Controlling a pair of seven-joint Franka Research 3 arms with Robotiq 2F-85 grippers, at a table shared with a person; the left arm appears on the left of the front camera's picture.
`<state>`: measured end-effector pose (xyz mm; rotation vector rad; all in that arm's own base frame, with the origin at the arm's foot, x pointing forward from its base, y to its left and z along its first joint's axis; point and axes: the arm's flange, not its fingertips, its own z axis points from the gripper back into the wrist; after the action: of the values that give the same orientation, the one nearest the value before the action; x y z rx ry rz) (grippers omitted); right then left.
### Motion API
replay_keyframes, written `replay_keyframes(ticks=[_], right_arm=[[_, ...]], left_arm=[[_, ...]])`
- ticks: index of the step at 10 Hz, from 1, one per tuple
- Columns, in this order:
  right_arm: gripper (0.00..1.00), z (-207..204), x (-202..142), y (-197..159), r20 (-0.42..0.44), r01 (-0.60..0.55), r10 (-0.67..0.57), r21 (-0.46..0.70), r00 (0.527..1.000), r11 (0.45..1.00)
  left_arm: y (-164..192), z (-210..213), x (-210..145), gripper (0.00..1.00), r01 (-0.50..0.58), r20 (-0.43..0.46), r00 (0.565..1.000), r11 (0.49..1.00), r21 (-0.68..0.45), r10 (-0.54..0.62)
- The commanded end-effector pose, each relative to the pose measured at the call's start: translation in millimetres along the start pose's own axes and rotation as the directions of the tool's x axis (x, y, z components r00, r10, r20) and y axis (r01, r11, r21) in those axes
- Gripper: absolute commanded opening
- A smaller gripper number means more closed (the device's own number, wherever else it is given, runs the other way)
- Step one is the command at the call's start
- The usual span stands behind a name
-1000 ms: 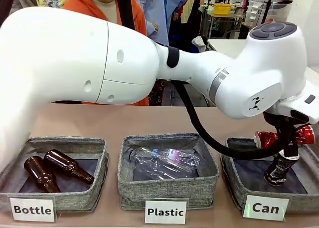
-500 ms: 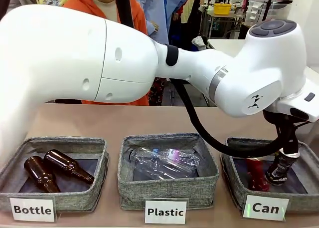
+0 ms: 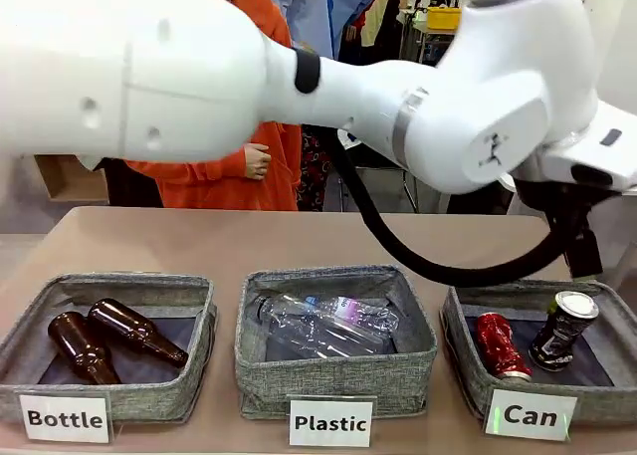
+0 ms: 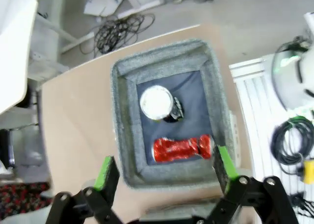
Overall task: Sort the can waste into the basket.
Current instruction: Pick up the can waste from the table and place it in the right Fabric basket.
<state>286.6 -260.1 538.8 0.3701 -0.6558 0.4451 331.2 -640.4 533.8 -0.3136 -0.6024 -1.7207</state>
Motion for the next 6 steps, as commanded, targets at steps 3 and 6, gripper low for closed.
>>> replay_keyframes(ticks=[3,6], right_arm=[[1.00,-45,53,8,0.012,-0.080,0.080,0.155,0.997,0.985],[1.00,-145,127,56,-0.040,-0.082,0.107,0.406,0.993,0.910]], left_arm=[[-2,129,-136,1.00,-0.194,0.017,0.980,0.963,-0.185,0.200],[-3,190,-264,1.00,-0.502,0.086,0.847,0.843,-0.194,0.525]])
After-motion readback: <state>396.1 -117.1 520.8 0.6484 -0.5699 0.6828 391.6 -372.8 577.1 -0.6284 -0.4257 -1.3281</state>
